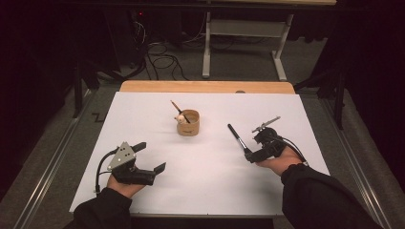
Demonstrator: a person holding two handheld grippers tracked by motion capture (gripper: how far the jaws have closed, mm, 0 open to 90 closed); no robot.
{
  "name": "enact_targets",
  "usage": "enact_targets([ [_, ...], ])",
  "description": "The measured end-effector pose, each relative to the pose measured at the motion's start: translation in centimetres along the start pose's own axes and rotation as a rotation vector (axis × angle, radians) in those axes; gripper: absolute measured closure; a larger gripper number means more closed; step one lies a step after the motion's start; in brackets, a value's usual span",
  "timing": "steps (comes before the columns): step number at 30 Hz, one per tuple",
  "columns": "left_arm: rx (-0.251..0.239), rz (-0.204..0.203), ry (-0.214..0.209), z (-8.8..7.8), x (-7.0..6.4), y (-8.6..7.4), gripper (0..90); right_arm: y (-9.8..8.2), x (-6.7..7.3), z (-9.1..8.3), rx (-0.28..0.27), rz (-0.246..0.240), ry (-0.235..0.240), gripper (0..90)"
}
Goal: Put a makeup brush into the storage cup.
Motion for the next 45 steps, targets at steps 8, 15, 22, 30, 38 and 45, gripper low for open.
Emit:
enact_targets([
  [8,-0.011,-0.003,0.0,-0.2,-0.1,0.2,0.6,1.3,-0.8,1.3,0.035,-0.01,0.005,33.3],
  [15,-0.007,0.006,0.002,-0.2,-0.2,0.1,0.6,2.1,-1.3,1.6,0.055,-0.002,0.005,39.3],
  [22,-0.009,0.005,0.001,-0.2,-0.1,0.2,0.6,2.8,-1.5,2.6,0.063,-0.01,0.021,46.3],
  [30,-0.009,0.01,-0.005,-0.1,-0.3,0.2,0.7,3.1,-1.6,3.7,0.078,-0.004,0.033,54.5],
  [38,-0.011,0.009,-0.004,-0.1,-0.2,0.2,0.7,3.7,-1.5,4.5,0.112,-0.011,0.031,62.7],
  [45,-0.007,0.011,-0.004,-0.1,-0.2,0.1,0.7,3.7,-1.6,4.8,0.127,-0.005,0.034,69.6],
])
Point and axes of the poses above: each handheld gripper's, and its own axes: z roughly forward along the jaws, y roughly out of its top, x roughly to its left, the point moved 10 cm from there along z, roughly forward along the jaws, and after that the axes turned 9 degrees about y, right-handed, at the moved point
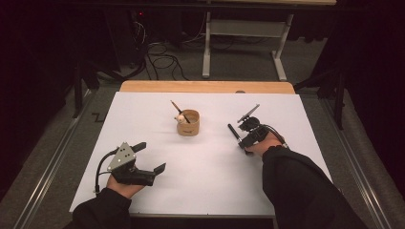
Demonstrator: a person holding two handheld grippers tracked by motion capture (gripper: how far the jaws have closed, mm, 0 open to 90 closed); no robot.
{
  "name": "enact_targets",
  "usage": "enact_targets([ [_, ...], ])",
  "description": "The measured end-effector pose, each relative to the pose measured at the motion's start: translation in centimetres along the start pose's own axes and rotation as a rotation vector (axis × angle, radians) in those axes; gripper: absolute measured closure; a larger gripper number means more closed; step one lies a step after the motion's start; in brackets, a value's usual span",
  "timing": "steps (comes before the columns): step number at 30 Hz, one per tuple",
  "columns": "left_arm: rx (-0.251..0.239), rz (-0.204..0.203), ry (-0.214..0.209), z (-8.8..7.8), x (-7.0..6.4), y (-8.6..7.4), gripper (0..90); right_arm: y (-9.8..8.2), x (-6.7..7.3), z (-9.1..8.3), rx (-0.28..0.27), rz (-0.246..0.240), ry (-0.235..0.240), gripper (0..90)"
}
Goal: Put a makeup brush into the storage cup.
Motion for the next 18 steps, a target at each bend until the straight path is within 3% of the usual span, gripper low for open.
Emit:
enact_targets([
  [18,-0.002,0.002,0.004,-0.05,0.05,0.05,0.7,-0.07,-0.13,0.17,0.01,0.002,-0.039,77.9],
])
Point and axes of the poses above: each handheld gripper's, and its own axes: z roughly forward along the jaws, y roughly out of its top, x roughly to its left, the point moved 10 cm from there along z, roughly forward along the jaws, and after that the axes turned 9 degrees about y, right-handed, at the moved point
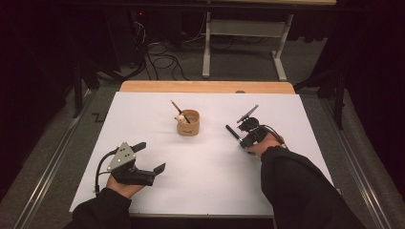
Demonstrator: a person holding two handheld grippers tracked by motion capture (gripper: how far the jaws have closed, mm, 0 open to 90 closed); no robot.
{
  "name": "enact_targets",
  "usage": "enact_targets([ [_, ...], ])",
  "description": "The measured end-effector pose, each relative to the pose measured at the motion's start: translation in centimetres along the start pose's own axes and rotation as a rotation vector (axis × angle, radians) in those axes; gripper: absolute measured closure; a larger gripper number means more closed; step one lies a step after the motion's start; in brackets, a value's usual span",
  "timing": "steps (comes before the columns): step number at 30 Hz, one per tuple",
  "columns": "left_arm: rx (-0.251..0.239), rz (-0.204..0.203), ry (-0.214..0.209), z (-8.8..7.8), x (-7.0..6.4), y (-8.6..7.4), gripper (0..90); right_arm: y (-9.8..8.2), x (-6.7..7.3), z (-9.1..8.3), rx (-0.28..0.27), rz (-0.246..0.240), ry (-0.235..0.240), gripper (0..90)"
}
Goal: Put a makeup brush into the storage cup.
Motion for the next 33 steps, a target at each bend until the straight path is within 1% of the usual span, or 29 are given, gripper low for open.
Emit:
enact_targets([
  [4,0.004,0.003,0.0,0.1,-0.1,-0.1,0.7,0.0,0.0,0.0,-0.003,0.008,-0.004,78.3],
  [6,0.003,0.004,0.001,0.1,-0.1,0.0,0.7,0.0,0.0,0.0,-0.003,0.001,-0.007,78.4],
  [7,0.002,0.003,0.001,0.1,-0.1,0.0,0.7,0.1,0.1,0.0,-0.006,0.009,-0.009,78.4],
  [8,0.002,0.001,0.0,0.1,0.0,0.0,0.7,0.1,0.1,-0.1,-0.003,0.004,-0.016,78.4],
  [9,0.003,0.0,0.001,0.1,0.0,-0.1,0.7,0.1,0.0,-0.3,-0.003,0.002,-0.027,78.4],
  [11,0.003,0.0,0.001,0.1,0.0,-0.1,0.7,0.0,-0.1,-0.5,-0.01,0.012,-0.023,78.4],
  [13,0.002,0.005,0.001,0.0,0.0,-0.1,0.7,-0.1,-0.2,-1.0,-0.018,0.022,-0.03,78.4],
  [15,0.0,0.009,0.001,0.0,0.0,0.0,0.7,-0.1,-0.1,-1.5,-0.036,0.03,-0.018,78.4],
  [16,0.0,0.008,0.001,0.0,0.0,0.0,0.7,-0.3,-0.2,-1.8,-0.034,0.028,-0.022,78.4],
  [20,0.004,0.009,0.001,0.1,0.0,-0.1,0.7,-0.9,0.3,-2.8,-0.043,0.047,-0.016,78.4],
  [23,0.005,0.015,0.001,0.1,-0.2,-0.2,0.7,-1.3,0.5,-3.4,-0.054,0.049,-0.014,78.4],
  [27,0.012,0.014,-0.004,0.2,-0.4,-0.3,0.7,-1.9,0.9,-3.9,-0.059,0.035,-0.013,78.3],
  [28,0.015,0.016,-0.003,0.2,-0.4,-0.4,0.7,-2.2,1.1,-4.2,-0.057,0.036,-0.014,78.3],
  [31,0.016,0.013,-0.006,0.3,-0.4,-0.6,0.7,-2.4,1.3,-4.6,-0.064,0.026,-0.015,78.3],
  [33,0.018,0.01,-0.007,0.4,-0.5,-0.7,0.9,-2.7,1.6,-4.9,-0.066,0.03,-0.01,78.3],
])
Point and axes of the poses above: each handheld gripper's, and its own axes: z roughly forward along the jaws, y roughly out of its top, x roughly to its left, the point moved 10 cm from there along z, roughly forward along the jaws, and after that the axes turned 9 degrees about y, right-handed, at the moved point
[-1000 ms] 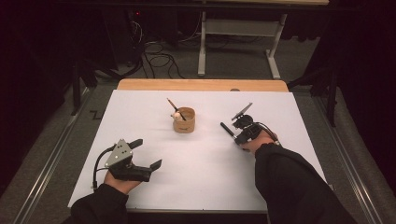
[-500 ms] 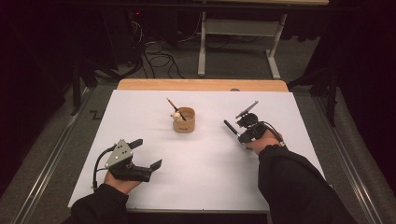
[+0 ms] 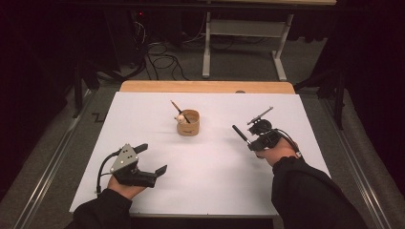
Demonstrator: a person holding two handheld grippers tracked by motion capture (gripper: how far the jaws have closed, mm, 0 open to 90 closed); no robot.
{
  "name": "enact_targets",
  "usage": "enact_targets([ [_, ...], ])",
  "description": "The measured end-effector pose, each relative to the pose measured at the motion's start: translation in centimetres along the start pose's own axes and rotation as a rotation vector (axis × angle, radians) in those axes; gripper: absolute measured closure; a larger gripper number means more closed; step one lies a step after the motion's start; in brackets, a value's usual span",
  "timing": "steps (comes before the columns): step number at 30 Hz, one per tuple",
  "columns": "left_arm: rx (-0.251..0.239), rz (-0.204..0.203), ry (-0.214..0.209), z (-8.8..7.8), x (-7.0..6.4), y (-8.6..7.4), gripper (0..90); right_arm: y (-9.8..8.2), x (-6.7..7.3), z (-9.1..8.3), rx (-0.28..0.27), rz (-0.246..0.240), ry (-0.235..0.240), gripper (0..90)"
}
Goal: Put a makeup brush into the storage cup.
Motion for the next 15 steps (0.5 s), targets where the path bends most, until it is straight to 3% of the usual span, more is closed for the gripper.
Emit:
enact_targets([
  [15,0.0,-0.054,-0.002,0.9,0.2,0.0,7.6,-2.7,0.7,-1.4,-0.018,-0.009,0.022,78.3],
])
Point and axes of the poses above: each handheld gripper's, and its own axes: z roughly forward along the jaws, y roughly out of its top, x roughly to its left, the point moved 10 cm from there along z, roughly forward along the jaws, and after that the axes turned 9 degrees about y, right-handed, at the moved point
